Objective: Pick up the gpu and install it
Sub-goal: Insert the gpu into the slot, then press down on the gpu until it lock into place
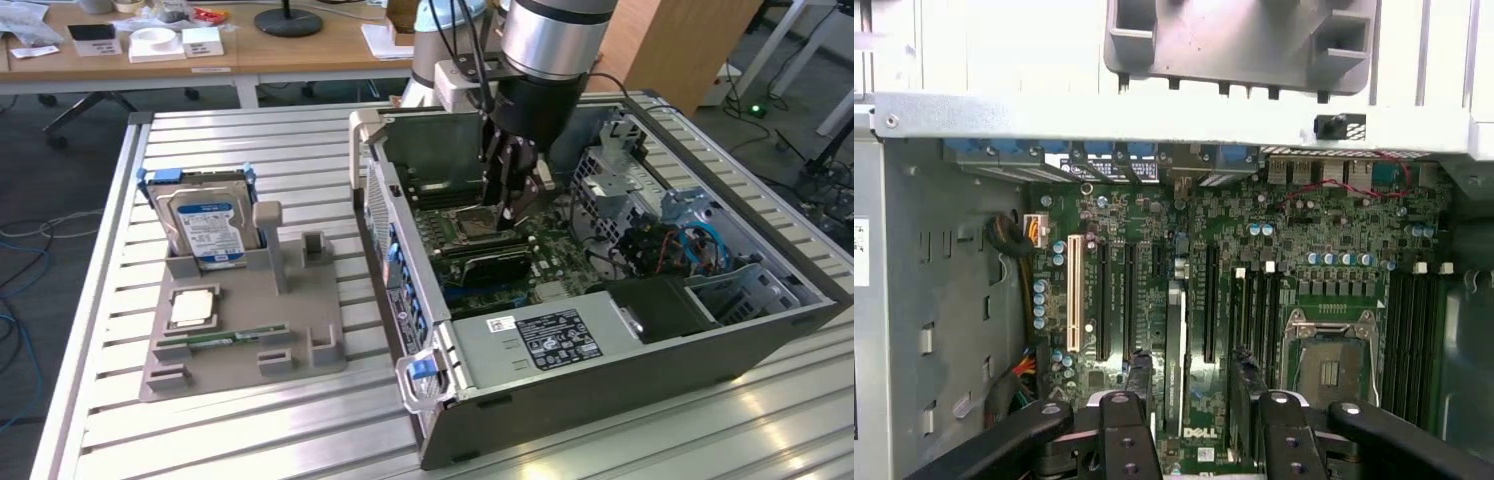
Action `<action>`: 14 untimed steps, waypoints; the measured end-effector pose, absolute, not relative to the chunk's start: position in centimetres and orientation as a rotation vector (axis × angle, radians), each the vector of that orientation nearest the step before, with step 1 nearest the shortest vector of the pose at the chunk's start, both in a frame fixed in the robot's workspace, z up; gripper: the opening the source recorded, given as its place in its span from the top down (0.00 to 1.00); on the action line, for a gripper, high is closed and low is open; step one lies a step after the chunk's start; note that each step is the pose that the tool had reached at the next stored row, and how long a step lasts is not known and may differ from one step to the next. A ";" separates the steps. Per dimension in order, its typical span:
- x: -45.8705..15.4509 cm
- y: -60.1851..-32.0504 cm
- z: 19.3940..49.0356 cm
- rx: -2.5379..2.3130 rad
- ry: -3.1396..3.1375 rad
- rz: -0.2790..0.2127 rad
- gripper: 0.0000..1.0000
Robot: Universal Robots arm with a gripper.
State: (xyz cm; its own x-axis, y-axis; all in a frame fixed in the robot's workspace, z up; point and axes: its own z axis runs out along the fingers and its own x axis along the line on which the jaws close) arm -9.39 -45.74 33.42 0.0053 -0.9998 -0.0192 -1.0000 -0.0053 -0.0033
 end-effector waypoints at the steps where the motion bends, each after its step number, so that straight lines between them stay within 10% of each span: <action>1: -9.4 -45.7 33.4 -2.216 2.204 0.018 0.55; 14: -9.4 -45.7 33.4 -2.216 2.204 0.018 0.63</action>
State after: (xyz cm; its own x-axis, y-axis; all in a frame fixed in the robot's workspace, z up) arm -9.40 -45.74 33.43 0.0053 -0.9998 -0.0191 -1.0000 -0.0053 -0.0033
